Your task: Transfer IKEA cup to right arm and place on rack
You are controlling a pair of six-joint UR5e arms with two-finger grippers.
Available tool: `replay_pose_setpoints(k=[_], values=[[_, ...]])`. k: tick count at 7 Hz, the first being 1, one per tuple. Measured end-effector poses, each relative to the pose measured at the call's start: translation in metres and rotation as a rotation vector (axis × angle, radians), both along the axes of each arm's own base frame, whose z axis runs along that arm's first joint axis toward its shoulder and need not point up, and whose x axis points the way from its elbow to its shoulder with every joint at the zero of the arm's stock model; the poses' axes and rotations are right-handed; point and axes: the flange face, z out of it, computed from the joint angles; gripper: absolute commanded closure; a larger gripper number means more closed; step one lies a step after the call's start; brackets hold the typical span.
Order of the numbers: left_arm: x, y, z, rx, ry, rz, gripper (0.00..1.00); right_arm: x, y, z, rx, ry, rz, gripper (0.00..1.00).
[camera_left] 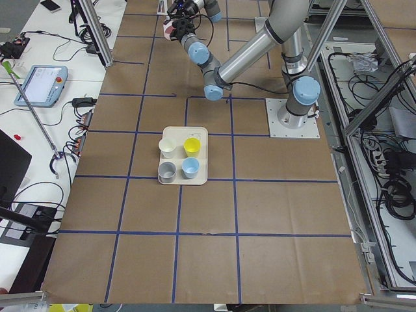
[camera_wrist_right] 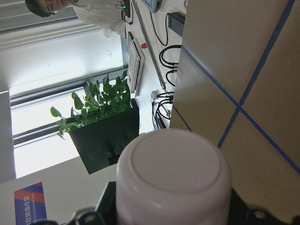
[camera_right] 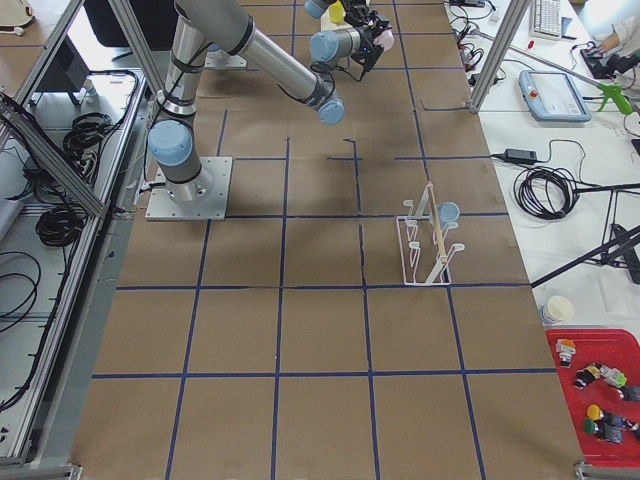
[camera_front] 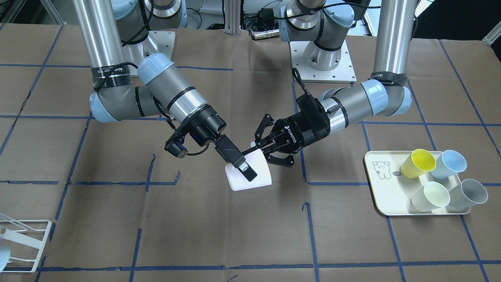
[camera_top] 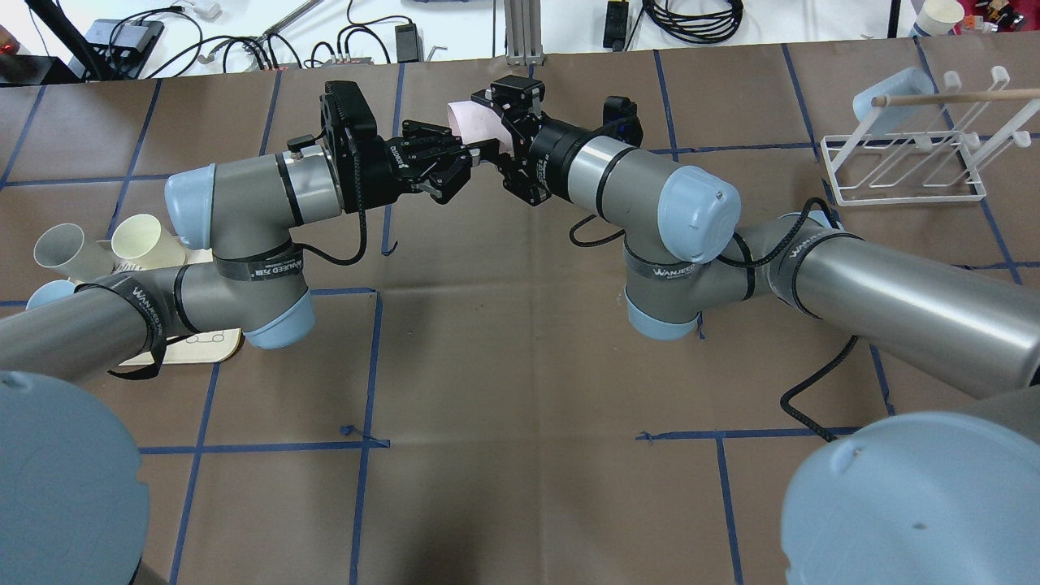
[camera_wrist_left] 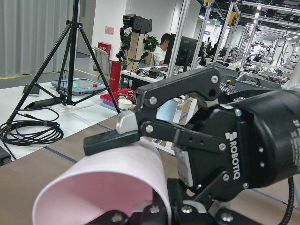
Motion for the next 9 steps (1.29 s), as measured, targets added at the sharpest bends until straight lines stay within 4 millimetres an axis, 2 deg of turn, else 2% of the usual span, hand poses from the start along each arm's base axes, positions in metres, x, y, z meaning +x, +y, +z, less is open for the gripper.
replay_pose_setpoints(k=[2, 4, 6, 7, 9], values=[[0.001, -0.003, 0.007, 0.048, 0.023, 0.020, 0.00, -0.001, -0.001, 0.001, -0.002, -0.001, -0.003, 0.44], [0.005, -0.004, 0.013, 0.070, 0.034, 0.041, 0.00, -0.002, -0.002, 0.002, -0.005, 0.000, -0.003, 0.53], [0.033, -0.012, 0.018, 0.103, 0.045, 0.102, 0.00, -0.009, -0.006, 0.006, -0.028, 0.013, -0.006, 0.53], [0.050, -0.016, 0.018, 0.124, 0.053, 0.137, 0.00, -0.023, -0.014, 0.010, -0.070, 0.048, -0.016, 0.53], [0.082, -0.023, 0.018, 0.155, 0.070, 0.201, 0.00, -0.075, -0.040, 0.015, -0.253, 0.245, -0.017, 0.53]])
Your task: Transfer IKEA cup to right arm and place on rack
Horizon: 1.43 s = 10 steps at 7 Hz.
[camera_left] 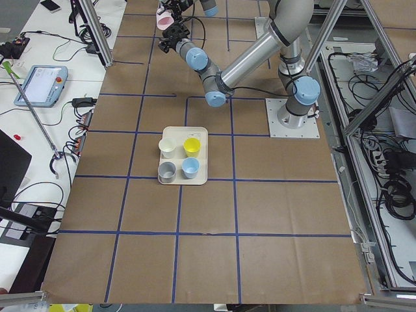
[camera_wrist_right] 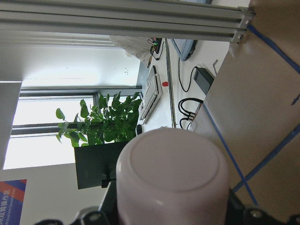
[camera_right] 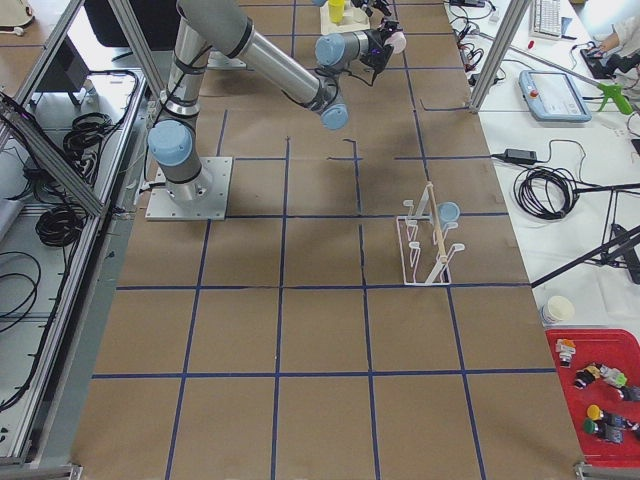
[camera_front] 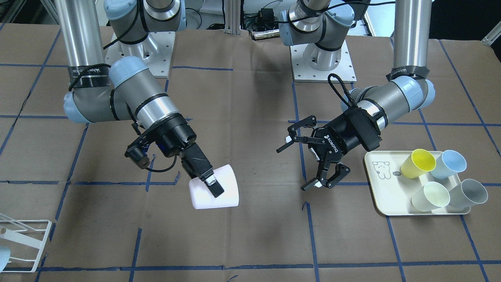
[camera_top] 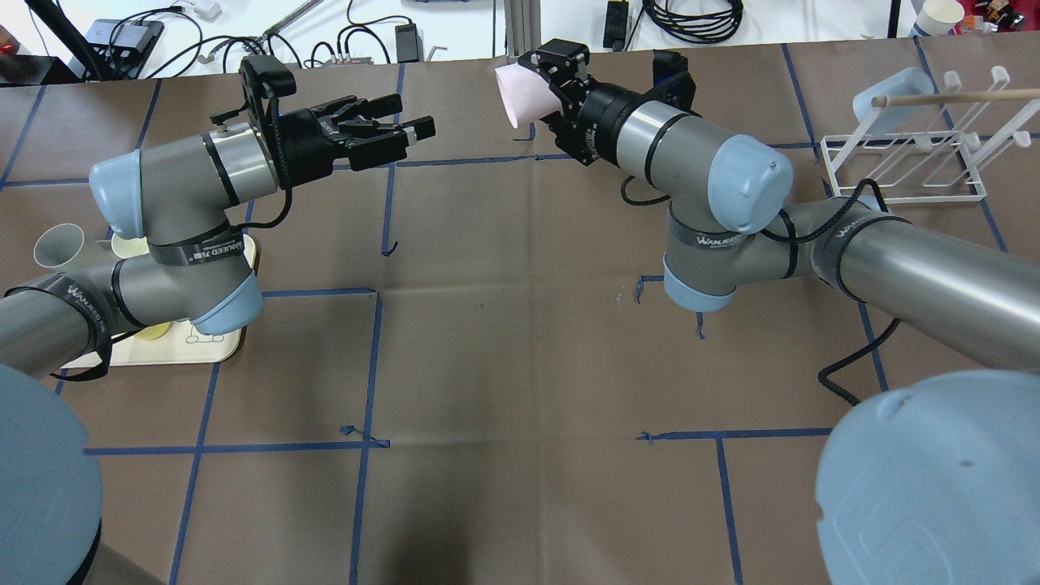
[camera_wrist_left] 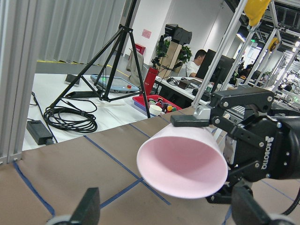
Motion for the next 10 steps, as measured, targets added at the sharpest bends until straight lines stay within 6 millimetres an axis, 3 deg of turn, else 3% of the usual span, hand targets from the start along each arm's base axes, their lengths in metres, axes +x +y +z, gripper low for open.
replay_pose_setpoints(k=[3, 6, 7, 10], values=[[0.039, -0.012, 0.001, 0.069, -0.061, 0.157, 0.00, -0.092, -0.029, 0.002, -0.320, 0.447, 0.043, 0.56], [0.057, -0.024, 0.020, 0.297, -0.230, 0.373, 0.00, -0.203, -0.041, 0.007, -0.570, 0.816, 0.102, 0.56], [0.054, -0.031, 0.026, 0.367, -0.289, 0.434, 0.00, -0.243, -0.041, 0.011, -0.629, 0.895, 0.121, 0.56], [0.009, -0.051, 0.051, 0.569, -0.473, 0.552, 0.00, -0.384, -0.036, 0.019, -0.709, 1.056, 0.175, 0.56]])
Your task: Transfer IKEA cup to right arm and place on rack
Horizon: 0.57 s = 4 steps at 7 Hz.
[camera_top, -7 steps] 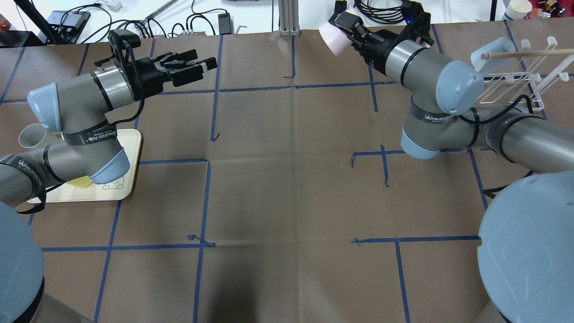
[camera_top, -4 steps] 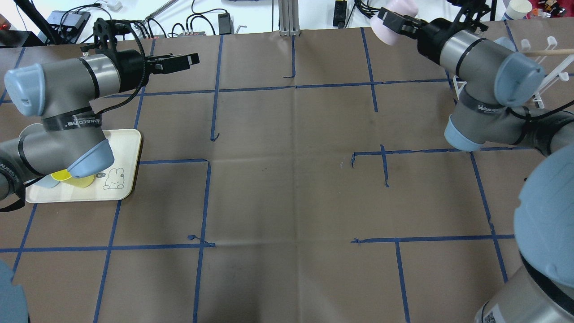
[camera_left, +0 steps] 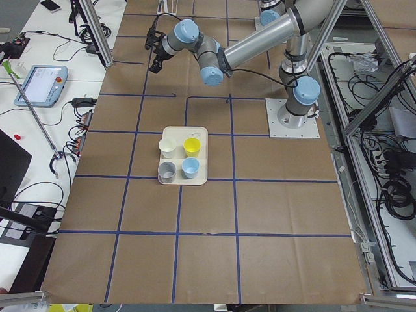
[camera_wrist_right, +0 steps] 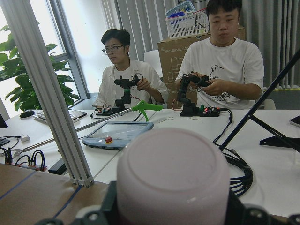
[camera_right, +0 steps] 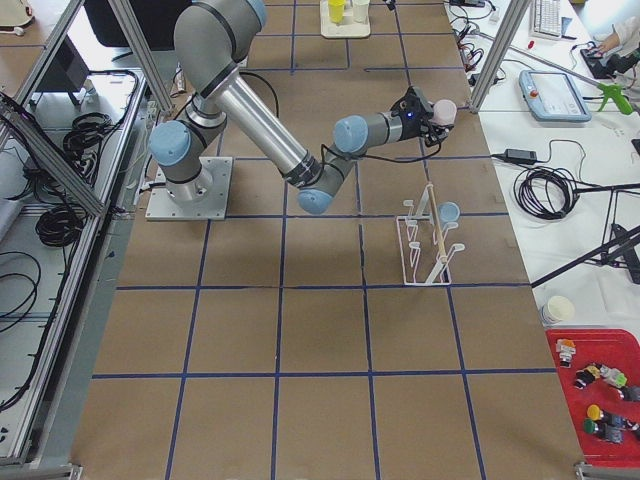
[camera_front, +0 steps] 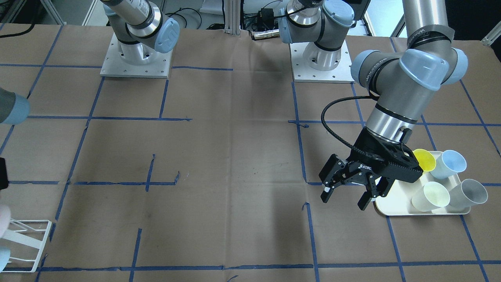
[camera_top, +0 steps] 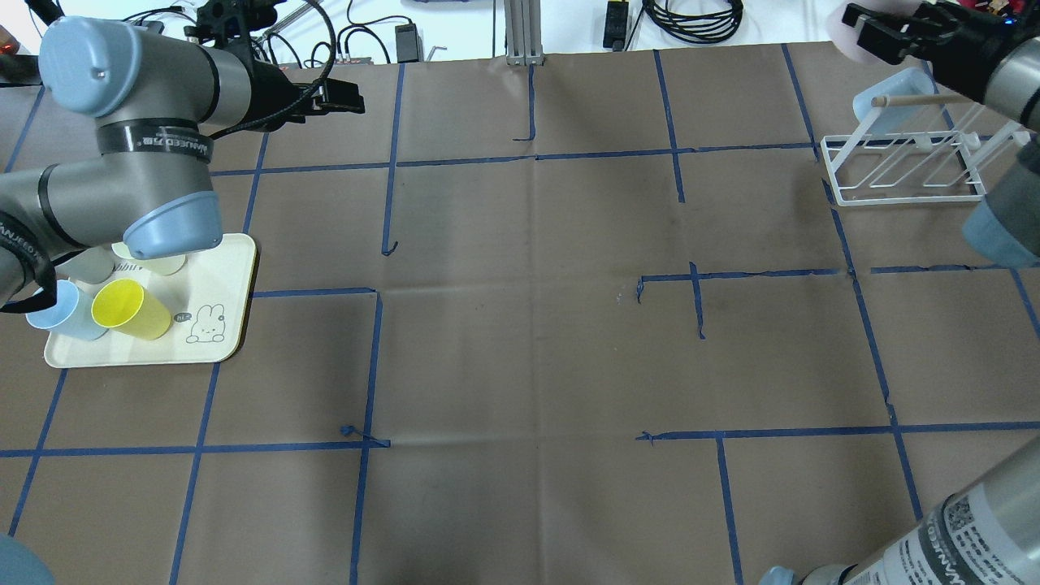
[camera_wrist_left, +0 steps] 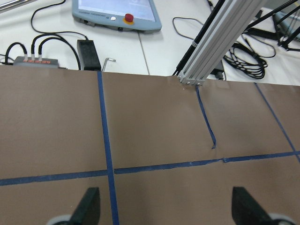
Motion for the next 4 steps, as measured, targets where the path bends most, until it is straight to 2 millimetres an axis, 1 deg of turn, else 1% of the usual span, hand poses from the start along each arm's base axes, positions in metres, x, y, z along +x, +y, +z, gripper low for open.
replay_pose_setpoints(k=[1, 2, 3, 4], values=[[-0.008, -0.002, 0.012, 0.069, -0.023, 0.022, 0.00, -0.036, 0.000, -0.001, 0.011, 0.044, -0.001, 0.57], [-0.010, 0.000, 0.021, 0.141, -0.043, 0.041, 0.00, -0.066, -0.003, -0.002, 0.027, 0.091, 0.005, 0.57], [-0.009, 0.008, 0.032, 0.216, -0.069, 0.058, 0.00, -0.101, -0.007, -0.004, 0.036, 0.143, 0.008, 0.57], [-0.007, 0.022, 0.045, 0.285, -0.096, 0.070, 0.00, -0.138, -0.017, -0.009, 0.042, 0.186, 0.013, 0.57]])
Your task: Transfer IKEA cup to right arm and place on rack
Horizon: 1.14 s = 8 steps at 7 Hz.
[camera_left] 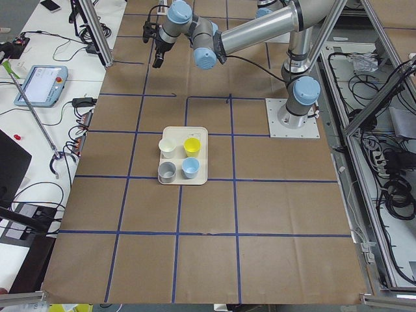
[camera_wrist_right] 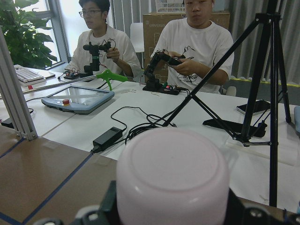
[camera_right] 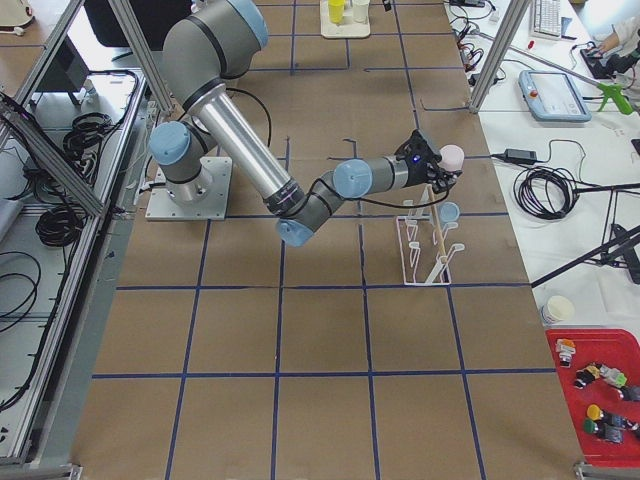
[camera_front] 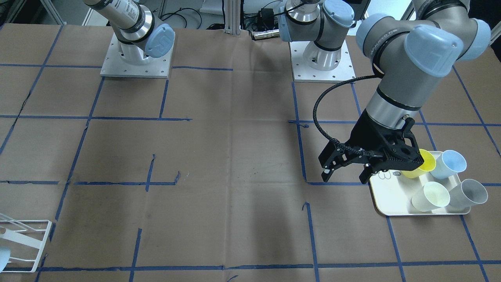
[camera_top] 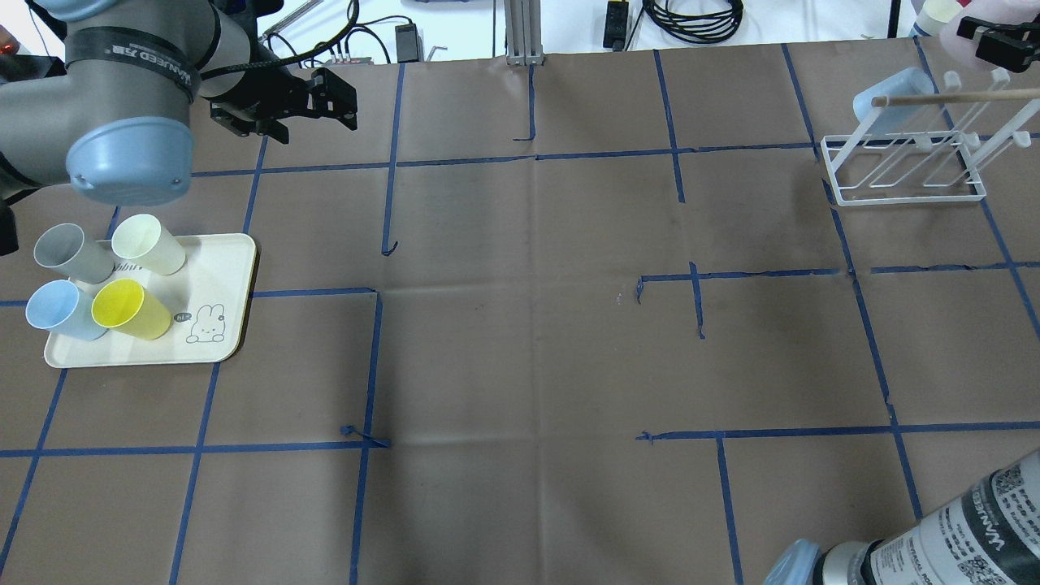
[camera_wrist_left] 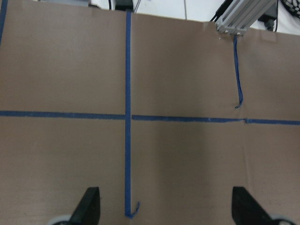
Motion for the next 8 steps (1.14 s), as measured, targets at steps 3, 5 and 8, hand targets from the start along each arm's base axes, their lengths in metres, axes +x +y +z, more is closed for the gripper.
replay_pose_setpoints(k=[3, 5, 8], values=[[0.001, 0.043, 0.034, 0.236, -0.023, 0.058, 0.00, -0.079, -0.032, -0.032, 0.003, 0.054, 0.000, 0.57], [0.002, 0.063, 0.055, 0.371, -0.053, 0.080, 0.00, -0.091, -0.038, -0.051, 0.009, 0.054, 0.001, 0.57], [0.004, 0.067, 0.059, 0.407, -0.111, 0.076, 0.00, -0.091, -0.039, -0.063, 0.018, 0.042, 0.004, 0.57]])
